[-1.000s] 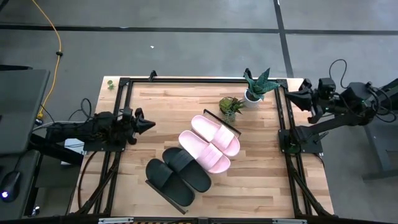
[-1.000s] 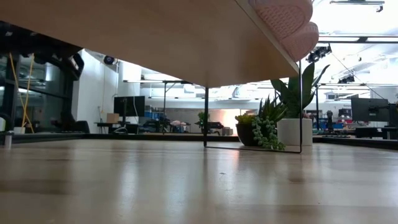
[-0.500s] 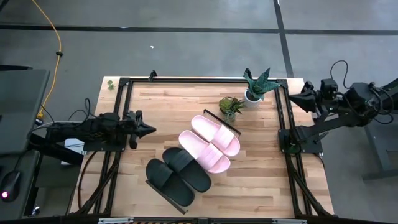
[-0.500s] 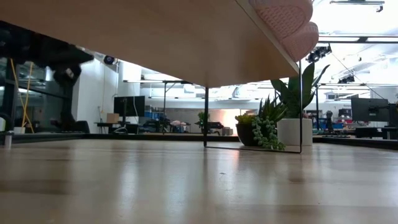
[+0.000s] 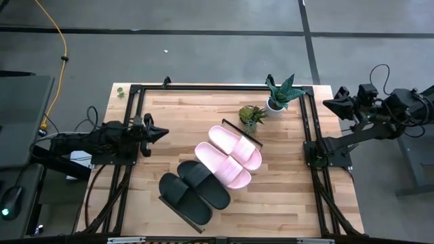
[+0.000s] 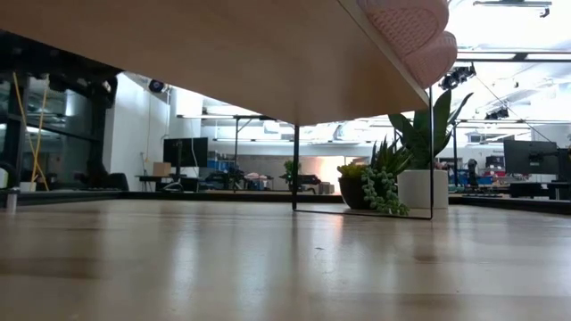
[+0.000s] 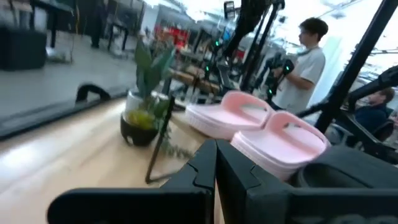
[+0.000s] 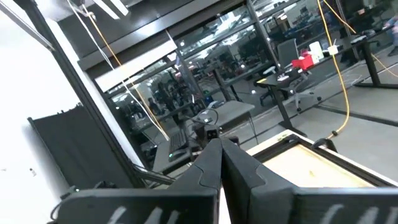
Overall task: Pick and place slides into the shelf
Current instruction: Return to Home Position
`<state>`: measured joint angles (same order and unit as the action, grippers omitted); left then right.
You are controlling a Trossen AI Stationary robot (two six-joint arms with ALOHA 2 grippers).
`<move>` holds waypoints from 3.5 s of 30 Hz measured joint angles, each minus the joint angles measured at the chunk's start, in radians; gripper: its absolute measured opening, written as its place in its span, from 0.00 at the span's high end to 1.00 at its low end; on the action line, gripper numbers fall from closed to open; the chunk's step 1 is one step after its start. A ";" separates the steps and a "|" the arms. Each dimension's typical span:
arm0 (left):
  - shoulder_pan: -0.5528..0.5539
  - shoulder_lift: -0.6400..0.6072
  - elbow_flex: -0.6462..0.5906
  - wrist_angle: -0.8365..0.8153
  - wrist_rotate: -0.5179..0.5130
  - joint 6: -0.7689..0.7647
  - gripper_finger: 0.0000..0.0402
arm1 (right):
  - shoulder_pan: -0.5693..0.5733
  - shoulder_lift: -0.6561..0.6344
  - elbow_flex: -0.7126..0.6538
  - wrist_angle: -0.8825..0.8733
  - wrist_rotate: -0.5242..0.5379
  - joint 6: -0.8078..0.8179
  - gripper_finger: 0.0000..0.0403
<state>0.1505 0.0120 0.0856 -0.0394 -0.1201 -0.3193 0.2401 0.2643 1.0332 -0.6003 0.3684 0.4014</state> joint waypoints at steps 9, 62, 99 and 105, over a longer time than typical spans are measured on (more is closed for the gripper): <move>0.000 -0.001 -0.078 0.077 -0.017 0.000 1.00 | 0.000 -0.004 0.000 -0.010 -0.002 -0.009 1.00; 0.000 -0.001 -0.077 0.068 0.041 -0.052 1.00 | 0.002 -0.260 -0.798 0.771 -0.092 -0.303 1.00; 0.000 -0.001 -0.077 0.068 0.041 -0.052 1.00 | -0.288 -0.260 -1.008 0.908 -0.454 -0.154 1.00; 0.000 -0.002 -0.077 0.069 0.041 -0.052 1.00 | -0.288 -0.258 -1.023 0.893 -0.434 -0.160 1.00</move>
<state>0.1502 0.0105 0.0090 0.0292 -0.0788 -0.3717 -0.0479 0.0063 0.0101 0.2931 -0.0659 0.2416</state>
